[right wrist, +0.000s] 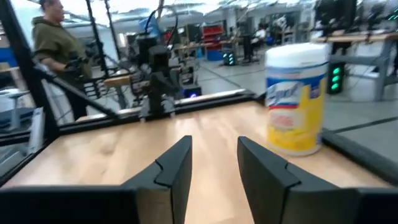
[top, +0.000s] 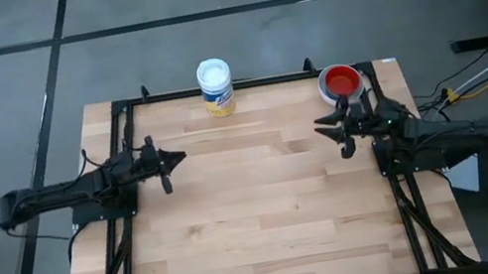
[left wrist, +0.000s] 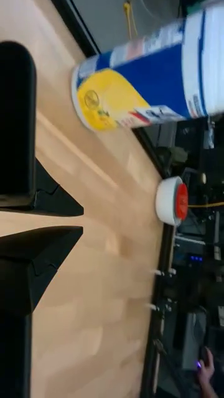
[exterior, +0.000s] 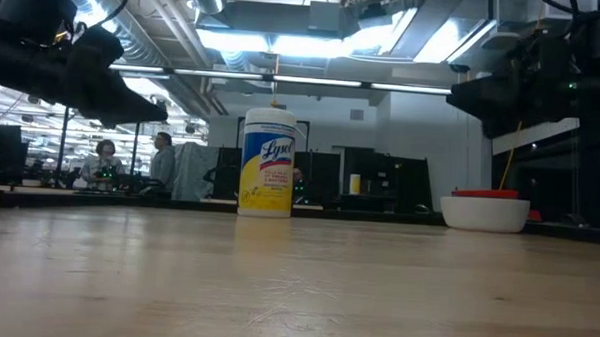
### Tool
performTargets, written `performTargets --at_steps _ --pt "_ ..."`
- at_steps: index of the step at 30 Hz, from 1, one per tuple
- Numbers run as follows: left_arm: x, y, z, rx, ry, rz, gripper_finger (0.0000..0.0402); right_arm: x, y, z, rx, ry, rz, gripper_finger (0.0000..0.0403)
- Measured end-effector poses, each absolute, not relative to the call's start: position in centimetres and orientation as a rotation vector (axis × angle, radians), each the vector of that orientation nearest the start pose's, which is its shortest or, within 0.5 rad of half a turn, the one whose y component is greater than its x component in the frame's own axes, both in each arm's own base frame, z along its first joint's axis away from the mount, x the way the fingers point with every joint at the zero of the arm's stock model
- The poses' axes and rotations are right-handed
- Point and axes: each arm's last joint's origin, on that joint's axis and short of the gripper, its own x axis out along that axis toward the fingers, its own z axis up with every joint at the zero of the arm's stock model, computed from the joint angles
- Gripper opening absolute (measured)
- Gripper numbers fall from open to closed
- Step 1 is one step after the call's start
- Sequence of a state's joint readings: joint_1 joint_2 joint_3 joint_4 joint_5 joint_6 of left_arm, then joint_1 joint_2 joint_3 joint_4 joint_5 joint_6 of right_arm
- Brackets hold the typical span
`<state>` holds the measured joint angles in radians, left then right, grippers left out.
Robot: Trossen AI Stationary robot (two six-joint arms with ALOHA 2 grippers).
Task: Nest bowls inside each other
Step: Return to Home Position
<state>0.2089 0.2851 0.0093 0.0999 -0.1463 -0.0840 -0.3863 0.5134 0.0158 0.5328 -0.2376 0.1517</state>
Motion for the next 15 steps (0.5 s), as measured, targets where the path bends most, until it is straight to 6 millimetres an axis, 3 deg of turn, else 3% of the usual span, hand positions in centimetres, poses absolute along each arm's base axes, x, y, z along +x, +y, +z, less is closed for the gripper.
performTargets --at_steps 5,15 --pt "11.5 1.6 14.8 -0.083 0.200 0.366 0.0031 13.2 -2.9 16.9 0.141 -0.025 -0.127 0.0126" --pt "11.9 0.6 14.1 -0.076 0.258 0.379 0.0031 14.0 -2.5 16.8 0.128 -0.036 -0.155 0.0155"
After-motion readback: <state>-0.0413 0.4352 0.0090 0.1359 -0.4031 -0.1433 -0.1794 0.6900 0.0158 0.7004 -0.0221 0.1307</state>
